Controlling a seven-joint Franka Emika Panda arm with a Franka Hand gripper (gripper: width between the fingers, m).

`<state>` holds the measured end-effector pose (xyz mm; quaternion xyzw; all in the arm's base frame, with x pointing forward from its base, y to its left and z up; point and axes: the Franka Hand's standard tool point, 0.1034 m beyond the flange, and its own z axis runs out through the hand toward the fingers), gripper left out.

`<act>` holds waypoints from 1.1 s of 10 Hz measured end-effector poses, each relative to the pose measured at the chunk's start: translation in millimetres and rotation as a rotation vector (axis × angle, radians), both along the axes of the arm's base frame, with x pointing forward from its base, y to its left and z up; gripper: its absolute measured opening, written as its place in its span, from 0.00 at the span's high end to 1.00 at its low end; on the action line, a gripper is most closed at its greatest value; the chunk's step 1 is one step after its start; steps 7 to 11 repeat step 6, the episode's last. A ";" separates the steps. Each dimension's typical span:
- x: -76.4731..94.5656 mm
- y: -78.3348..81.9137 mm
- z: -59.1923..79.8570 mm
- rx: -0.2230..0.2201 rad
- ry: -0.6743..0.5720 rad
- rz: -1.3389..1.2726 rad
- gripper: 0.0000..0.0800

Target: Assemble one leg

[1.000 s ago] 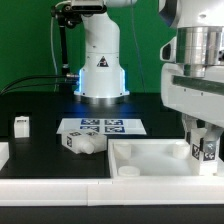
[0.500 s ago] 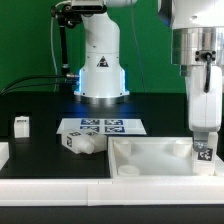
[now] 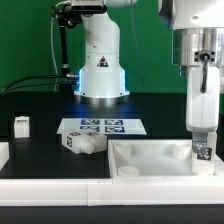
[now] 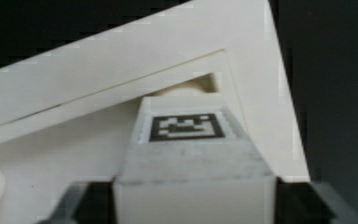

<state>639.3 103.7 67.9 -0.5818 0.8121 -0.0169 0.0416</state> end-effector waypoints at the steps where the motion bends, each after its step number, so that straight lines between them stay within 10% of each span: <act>1: 1.3 1.7 2.8 0.001 -0.006 0.004 0.22; 4: 6.5 10.6 36.2 0.024 -0.048 0.048 0.20; 11: 5.2 10.3 32.2 0.021 -0.042 0.049 0.19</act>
Offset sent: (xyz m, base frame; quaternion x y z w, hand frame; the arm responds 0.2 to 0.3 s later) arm -0.0068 0.0025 0.0353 -0.0124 -0.0146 -0.0185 0.9996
